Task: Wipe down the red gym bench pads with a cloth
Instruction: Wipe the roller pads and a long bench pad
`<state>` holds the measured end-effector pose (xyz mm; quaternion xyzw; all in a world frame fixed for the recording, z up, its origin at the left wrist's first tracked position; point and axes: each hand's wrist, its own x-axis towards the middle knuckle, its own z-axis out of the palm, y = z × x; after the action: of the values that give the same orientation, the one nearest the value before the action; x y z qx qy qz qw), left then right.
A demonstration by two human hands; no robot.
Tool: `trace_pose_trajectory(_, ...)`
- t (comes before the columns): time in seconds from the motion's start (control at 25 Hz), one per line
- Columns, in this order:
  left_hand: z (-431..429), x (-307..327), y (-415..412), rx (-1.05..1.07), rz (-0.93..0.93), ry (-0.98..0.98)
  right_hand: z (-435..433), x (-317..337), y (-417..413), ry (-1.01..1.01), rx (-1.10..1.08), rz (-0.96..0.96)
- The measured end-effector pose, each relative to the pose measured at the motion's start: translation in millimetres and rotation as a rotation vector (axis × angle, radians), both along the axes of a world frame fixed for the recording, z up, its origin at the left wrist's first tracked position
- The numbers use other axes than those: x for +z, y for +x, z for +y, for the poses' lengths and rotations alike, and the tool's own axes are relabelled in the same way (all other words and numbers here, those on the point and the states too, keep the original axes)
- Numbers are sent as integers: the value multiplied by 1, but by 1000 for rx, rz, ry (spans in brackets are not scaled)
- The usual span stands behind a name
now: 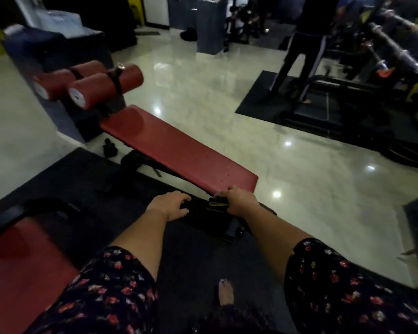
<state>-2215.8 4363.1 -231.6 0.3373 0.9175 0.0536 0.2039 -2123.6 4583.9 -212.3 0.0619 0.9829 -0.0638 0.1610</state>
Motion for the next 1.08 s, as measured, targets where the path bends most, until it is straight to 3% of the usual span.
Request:
trace_pose_trajectory(0.48, 5, 14, -169, 350, 5, 25, 34, 24, -255, 77, 361, 36)
trace_pose_trajectory(1.08, -151, -17, -350, 669, 10, 28, -134, -3, -509, 98, 631, 65)
